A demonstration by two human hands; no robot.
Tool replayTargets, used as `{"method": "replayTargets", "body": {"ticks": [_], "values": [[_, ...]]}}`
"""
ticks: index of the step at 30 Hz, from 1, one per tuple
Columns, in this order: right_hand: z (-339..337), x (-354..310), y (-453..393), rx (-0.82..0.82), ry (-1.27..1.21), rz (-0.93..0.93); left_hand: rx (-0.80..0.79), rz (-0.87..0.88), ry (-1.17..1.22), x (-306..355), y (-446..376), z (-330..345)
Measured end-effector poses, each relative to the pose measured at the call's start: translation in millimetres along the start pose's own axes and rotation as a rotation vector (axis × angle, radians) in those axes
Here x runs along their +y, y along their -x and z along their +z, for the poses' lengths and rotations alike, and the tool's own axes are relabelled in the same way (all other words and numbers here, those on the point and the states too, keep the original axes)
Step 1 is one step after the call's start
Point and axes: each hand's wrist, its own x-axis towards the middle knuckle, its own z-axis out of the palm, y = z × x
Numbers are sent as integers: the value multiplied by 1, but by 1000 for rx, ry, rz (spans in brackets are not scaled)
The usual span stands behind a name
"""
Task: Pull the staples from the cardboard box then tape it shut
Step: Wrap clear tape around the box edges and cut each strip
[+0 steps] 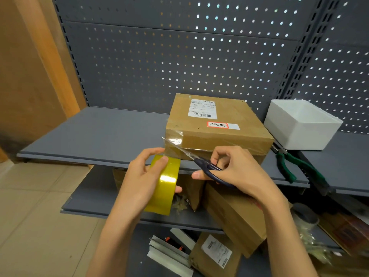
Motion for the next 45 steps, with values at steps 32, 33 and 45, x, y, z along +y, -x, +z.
{"method": "replayTargets", "body": {"ticks": [32, 33, 45], "values": [[-35, 90, 23, 742, 330, 558, -21, 29, 77, 2, -3, 14], [-33, 91, 22, 731, 352, 551, -15, 30, 78, 2, -3, 13], [-30, 73, 11, 853, 307, 285, 208, 223, -79, 5, -7, -16]]}}
